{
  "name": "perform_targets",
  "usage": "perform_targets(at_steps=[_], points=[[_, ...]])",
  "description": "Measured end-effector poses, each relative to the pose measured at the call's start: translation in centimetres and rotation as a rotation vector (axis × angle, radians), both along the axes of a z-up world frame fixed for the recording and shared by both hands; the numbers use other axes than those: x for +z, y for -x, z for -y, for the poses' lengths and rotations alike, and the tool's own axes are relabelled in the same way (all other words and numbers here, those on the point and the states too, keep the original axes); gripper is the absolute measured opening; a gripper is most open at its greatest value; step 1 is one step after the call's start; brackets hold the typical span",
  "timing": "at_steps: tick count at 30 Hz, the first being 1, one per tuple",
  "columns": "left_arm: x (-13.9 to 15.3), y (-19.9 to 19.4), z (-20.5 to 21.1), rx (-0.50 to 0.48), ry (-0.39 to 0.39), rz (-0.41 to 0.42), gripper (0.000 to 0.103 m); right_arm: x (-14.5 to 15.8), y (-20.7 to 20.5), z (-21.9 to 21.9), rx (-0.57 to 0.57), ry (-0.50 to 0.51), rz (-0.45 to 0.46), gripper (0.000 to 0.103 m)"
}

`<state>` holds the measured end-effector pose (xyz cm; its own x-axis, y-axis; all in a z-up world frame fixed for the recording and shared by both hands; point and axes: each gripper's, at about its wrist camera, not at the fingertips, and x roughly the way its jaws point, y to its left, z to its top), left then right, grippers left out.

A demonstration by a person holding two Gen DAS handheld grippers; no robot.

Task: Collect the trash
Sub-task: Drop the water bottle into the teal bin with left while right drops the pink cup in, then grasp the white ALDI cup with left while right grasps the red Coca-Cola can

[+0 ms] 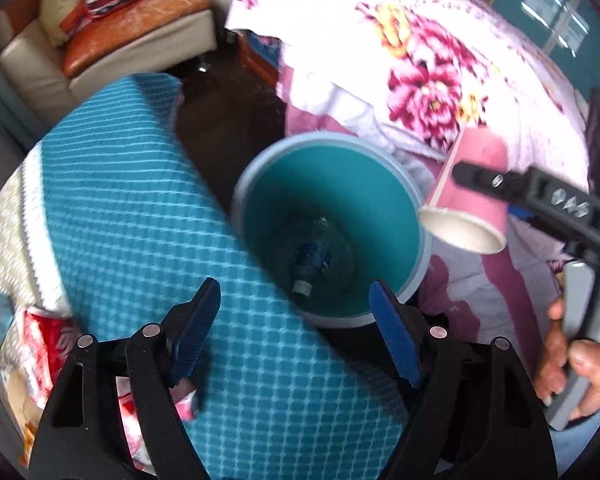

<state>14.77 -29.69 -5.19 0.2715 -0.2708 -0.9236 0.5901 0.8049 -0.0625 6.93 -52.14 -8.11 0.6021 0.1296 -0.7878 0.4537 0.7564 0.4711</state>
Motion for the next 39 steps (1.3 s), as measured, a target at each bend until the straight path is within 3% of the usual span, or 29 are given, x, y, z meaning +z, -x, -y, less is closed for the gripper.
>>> perform_targets(at_steps=[3, 5, 14, 24, 29, 34, 39], points=[[1.4, -0.1, -2.5, 0.052, 0.036, 0.002, 0.081, -0.2, -0.9, -1.2, 0.042, 0.000, -0.018, 0.069], [2.2, 0.0, -4.2, 0.086, 0.049, 0.013, 0.088, -0.3, -1.4, -2.1, 0.072, -0.009, -0.036, 0.077], [3.6, 1.1, -11.4, 0.210, 0.057, 0.027, 0.088, 1.3, -1.3, -5.5, 0.120, 0.025, -0.041, 0.078], [2.7, 2.9, -20.4, 0.389, 0.062, 0.007, 0.088, 3.3, -1.2, -12.1, 0.254, 0.059, -0.054, 0.082], [1.7, 4.3, -24.3, 0.479, 0.100, -0.023, 0.088, 4.1, -0.8, -15.6, 0.324, 0.083, -0.053, 0.082], [0.5, 5.5, -26.9, 0.560, 0.172, -0.060, 0.088, 4.4, -0.3, -18.1, 0.365, 0.089, -0.058, 0.082], [-0.5, 6.1, -27.3, 0.600, 0.189, -0.062, 0.087, 4.1, 0.2, -19.7, 0.392, 0.090, -0.075, 0.082]])
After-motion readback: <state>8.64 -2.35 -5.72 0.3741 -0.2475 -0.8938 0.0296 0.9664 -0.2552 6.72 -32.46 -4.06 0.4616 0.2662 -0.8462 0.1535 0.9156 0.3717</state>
